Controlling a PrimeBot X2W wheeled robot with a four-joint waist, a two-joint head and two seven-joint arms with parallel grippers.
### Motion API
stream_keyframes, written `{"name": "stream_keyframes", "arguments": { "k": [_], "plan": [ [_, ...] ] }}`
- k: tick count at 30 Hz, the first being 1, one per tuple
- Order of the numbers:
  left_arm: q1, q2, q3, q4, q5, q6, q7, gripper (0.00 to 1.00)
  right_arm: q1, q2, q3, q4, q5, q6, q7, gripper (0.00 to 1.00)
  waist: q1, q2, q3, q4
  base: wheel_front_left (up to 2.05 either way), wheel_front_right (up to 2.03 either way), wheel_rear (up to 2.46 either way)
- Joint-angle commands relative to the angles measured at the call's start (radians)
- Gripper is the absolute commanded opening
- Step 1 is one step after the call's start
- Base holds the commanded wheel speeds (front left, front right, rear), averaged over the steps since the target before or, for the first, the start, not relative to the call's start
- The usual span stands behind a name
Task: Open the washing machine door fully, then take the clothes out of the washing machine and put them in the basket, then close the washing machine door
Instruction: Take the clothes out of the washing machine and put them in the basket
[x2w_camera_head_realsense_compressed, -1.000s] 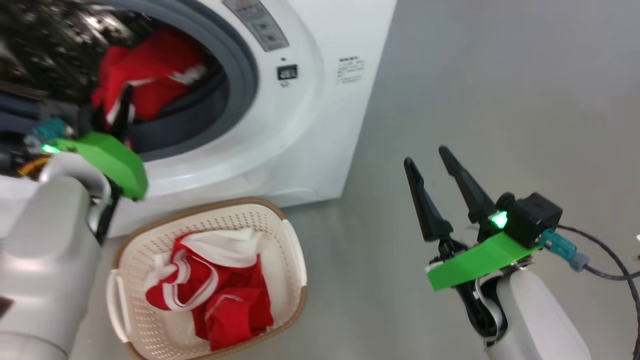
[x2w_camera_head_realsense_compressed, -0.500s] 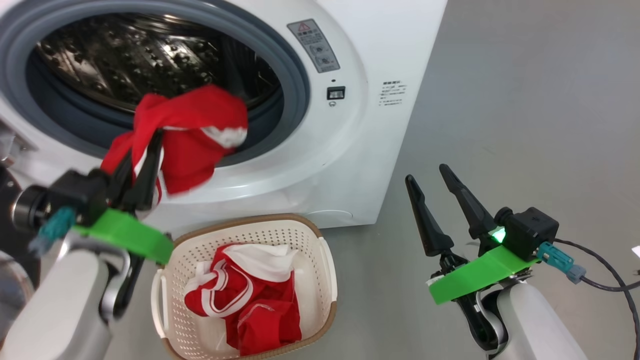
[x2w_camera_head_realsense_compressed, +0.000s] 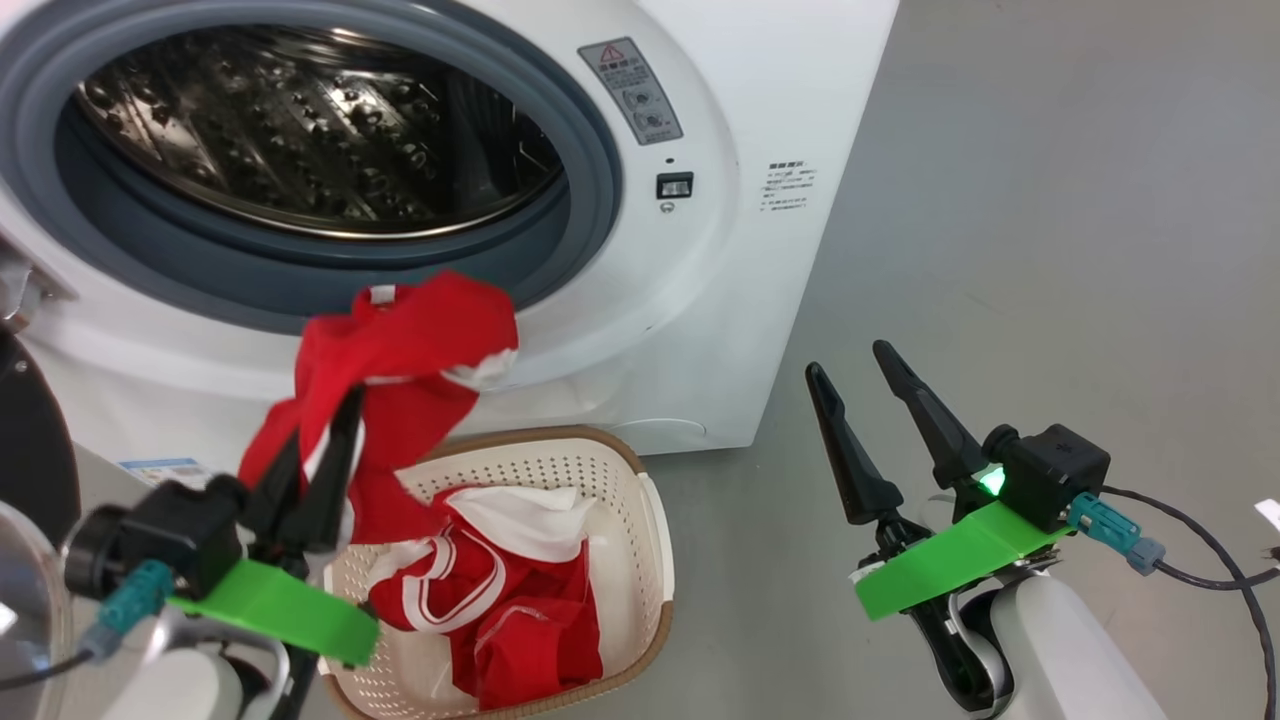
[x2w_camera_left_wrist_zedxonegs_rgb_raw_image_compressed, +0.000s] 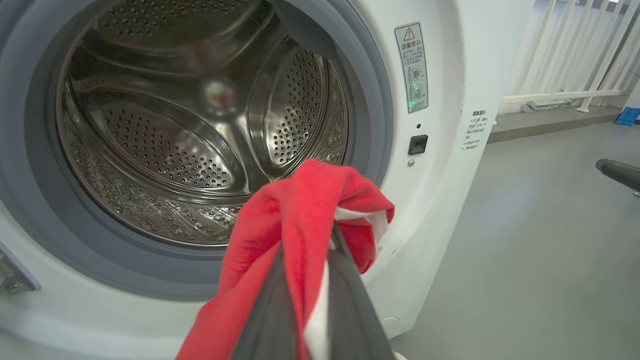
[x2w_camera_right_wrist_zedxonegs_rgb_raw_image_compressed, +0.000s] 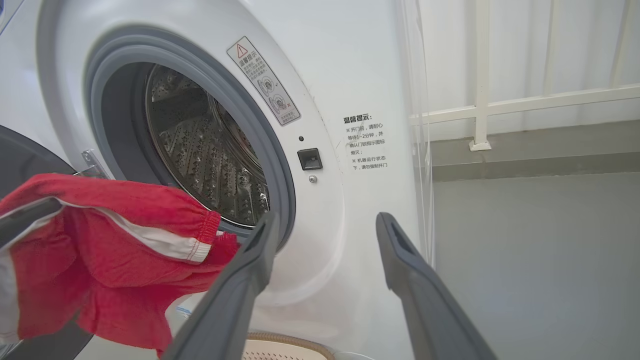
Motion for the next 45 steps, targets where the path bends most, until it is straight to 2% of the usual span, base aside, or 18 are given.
{"name": "stream_keyframes", "arguments": {
  "k": [1,7,21,27,33,34,35,36,45],
  "plan": [
    [-0.008,0.029,0.034,-0.017,-0.009,0.003,0.002,0.00,-0.008,0.002,0.031,-0.022,0.002,0.002,-0.005,1.00,0.0000,-0.0001,0.004,-0.005,0.00,0.00,0.00],
    [0.005,0.001,0.002,0.115,-0.036,-0.034,-0.006,0.00,-0.014,0.003,0.037,-0.019,0.004,0.002,-0.005,1.00,0.0000,-0.0001,0.019,-0.022,0.00,0.00,0.00],
    [-0.162,-0.119,-0.071,0.682,-0.016,-0.193,-0.091,0.00,-0.042,0.008,0.038,-0.028,-0.005,0.002,-0.005,1.00,0.0000,-0.0001,0.087,-0.078,0.00,0.00,0.00],
    [-0.243,-0.157,-0.088,0.873,0.006,-0.226,-0.102,0.00,-0.050,0.012,0.038,-0.037,-0.014,0.002,-0.005,1.00,0.0000,-0.0001,0.126,-0.109,0.00,0.00,0.00],
    [-0.294,-0.189,-0.090,0.951,0.019,-0.238,-0.103,0.00,-0.062,0.015,0.036,-0.047,-0.023,0.002,-0.005,1.00,0.0000,-0.0001,0.170,-0.138,0.00,0.00,0.00],
    [-0.300,-0.194,-0.091,0.968,0.016,-0.239,-0.103,0.15,-0.064,0.016,0.035,-0.049,-0.024,0.002,-0.005,1.00,0.0000,-0.0001,0.176,-0.141,0.00,0.00,0.00],
    [-0.304,-0.200,-0.095,0.986,0.011,-0.239,-0.103,0.46,-0.066,0.016,0.034,-0.049,-0.025,0.002,-0.005,1.00,0.0000,-0.0001,0.179,-0.145,0.00,0.00,0.00],
    [-0.310,-0.204,-0.103,0.998,0.010,-0.239,-0.103,1.00,-0.067,0.016,0.034,-0.050,-0.026,0.002,-0.005,1.00,0.0000,-0.0001,0.182,-0.148,0.00,0.00,0.00],
    [-0.321,-0.201,-0.153,1.012,-0.033,-0.240,-0.104,1.00,-0.066,0.018,0.025,-0.053,-0.030,0.002,-0.005,1.00,0.0000,-0.0001,0.182,-0.153,0.00,0.00,0.00]
  ]
}}
